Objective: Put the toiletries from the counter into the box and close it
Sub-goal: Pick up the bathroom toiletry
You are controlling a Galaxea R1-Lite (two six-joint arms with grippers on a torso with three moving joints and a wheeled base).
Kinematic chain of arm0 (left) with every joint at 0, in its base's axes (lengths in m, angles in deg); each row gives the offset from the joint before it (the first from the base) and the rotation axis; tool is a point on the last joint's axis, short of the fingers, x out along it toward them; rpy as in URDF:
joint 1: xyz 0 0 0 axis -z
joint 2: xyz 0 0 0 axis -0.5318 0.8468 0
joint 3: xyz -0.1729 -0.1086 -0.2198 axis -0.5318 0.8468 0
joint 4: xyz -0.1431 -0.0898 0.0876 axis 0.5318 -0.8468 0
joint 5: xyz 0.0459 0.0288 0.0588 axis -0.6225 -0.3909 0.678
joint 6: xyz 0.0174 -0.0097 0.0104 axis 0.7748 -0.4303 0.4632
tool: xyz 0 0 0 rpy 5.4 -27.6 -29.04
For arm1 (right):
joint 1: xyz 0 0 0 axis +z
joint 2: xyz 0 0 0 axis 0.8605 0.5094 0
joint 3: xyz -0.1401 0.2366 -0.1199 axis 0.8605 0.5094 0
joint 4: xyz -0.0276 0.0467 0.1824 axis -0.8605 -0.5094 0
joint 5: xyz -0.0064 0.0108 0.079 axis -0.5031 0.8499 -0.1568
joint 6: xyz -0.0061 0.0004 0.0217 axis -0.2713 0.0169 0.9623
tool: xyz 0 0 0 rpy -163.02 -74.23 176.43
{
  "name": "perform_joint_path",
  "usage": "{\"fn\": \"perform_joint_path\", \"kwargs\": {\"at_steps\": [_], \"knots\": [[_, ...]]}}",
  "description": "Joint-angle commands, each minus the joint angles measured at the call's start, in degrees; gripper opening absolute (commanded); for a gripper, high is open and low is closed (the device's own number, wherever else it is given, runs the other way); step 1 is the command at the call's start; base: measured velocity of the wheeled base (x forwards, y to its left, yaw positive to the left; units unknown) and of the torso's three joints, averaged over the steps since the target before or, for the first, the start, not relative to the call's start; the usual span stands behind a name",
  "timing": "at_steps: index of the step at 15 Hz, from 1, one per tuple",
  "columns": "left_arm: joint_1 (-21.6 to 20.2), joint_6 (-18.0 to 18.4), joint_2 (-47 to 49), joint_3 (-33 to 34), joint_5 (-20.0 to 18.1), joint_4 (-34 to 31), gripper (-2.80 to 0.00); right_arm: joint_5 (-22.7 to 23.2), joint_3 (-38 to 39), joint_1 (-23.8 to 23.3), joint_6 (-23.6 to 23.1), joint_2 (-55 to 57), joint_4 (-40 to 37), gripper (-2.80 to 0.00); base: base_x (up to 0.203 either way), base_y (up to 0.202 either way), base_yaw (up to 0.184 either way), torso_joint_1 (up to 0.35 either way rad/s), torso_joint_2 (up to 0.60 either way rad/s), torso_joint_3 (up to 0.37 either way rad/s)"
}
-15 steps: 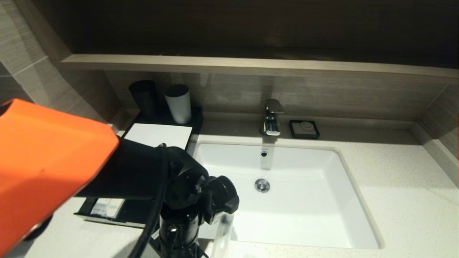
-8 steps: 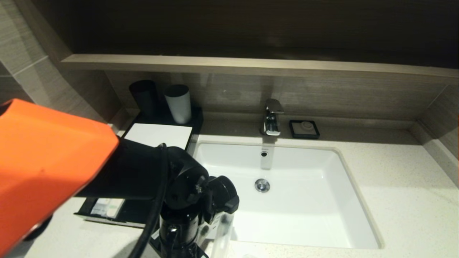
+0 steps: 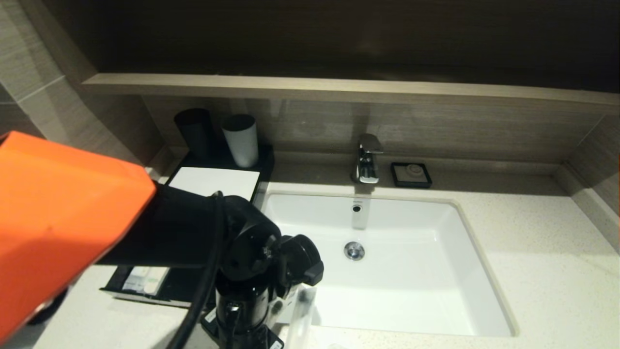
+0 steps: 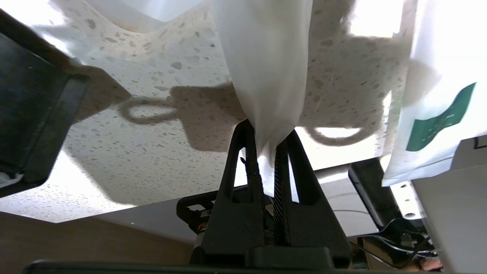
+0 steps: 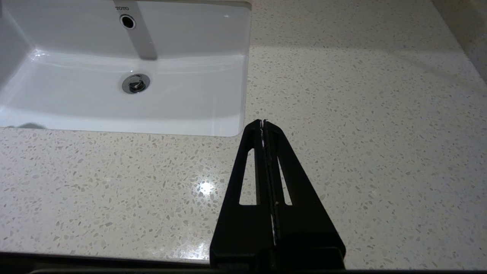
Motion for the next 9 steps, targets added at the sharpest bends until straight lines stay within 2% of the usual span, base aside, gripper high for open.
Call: {"fn": "perform_joint_path", "kwargs": {"at_steps": [1, 6, 9], "knots": [[-0.03, -0.42, -1.53, -1.13, 0.2, -0.19, -2.8, 0.0, 0.01, 0.01, 0.04, -0.06, 0.0, -2.8, 0.0, 0.0, 0.0, 0.0, 0.0, 0.0], [-1.4, -0.48, -5.49, -7.69, 3.26, -4.28, -2.8, 0.0, 0.01, 0.01, -0.01, -0.06, 0.0, -2.8, 0.0, 0.0, 0.0, 0.0, 0.0, 0.0], [-3.77, -0.32, -8.22, -10.74, 4.69, -7.75, -2.8, 0.0, 0.01, 0.01, -0.04, -0.06, 0.0, -2.8, 0.0, 0.0, 0.0, 0.0, 0.0, 0.0]]}}
